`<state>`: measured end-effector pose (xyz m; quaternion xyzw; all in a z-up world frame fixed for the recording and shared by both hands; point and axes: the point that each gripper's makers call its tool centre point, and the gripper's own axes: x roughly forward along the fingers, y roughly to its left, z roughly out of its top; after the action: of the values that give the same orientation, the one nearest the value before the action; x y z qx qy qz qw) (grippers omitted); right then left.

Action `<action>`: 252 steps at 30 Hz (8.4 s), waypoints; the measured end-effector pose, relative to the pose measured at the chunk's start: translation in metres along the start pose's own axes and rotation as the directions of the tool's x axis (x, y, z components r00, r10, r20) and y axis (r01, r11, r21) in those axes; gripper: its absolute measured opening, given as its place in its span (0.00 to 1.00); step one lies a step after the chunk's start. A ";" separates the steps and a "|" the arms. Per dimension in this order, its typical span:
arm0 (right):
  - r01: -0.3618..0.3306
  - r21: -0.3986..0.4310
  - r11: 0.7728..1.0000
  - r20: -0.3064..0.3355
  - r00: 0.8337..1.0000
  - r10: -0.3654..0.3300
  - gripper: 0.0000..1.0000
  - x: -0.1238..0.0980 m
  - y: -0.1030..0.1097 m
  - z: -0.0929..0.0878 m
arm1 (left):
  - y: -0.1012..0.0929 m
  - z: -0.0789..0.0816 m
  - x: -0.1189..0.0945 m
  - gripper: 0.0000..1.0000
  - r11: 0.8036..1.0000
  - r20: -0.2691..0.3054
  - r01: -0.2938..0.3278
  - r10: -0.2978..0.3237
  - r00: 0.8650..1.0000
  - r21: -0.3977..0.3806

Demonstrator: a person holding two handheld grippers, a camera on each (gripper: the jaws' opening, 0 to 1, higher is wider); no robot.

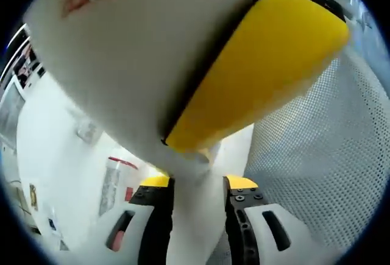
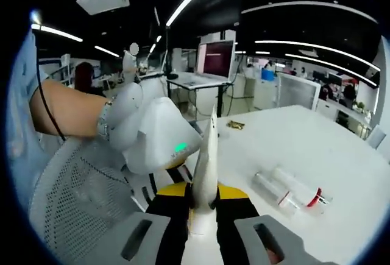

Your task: Arrange the skincare products in the storage area until every visible bottle or jar stands upright without overlapping.

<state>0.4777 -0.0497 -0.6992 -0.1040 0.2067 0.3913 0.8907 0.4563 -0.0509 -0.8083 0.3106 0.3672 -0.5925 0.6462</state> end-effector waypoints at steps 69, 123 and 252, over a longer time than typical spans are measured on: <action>-0.024 -0.037 0.999 -0.257 0.966 0.014 0.15 -0.005 -0.027 -0.061 | 0.021 0.045 -0.022 0.10 0.990 0.192 -0.135 0.138 0.972 -0.029; -0.053 -0.046 0.998 -0.183 0.982 0.044 0.10 -0.018 -0.062 -0.044 | 0.048 0.072 -0.035 0.09 0.961 0.306 -0.270 0.273 0.912 -0.050; -0.177 -0.176 0.968 -0.700 0.714 0.003 0.22 -0.105 -0.142 -0.173 | 0.040 0.019 -0.027 0.21 0.964 0.088 -0.159 0.182 0.979 -0.214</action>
<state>0.4691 -0.2738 -0.8025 -0.3354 0.4835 0.3879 0.7094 0.4972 -0.0476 -0.7764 0.2404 0.3634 -0.5091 0.7423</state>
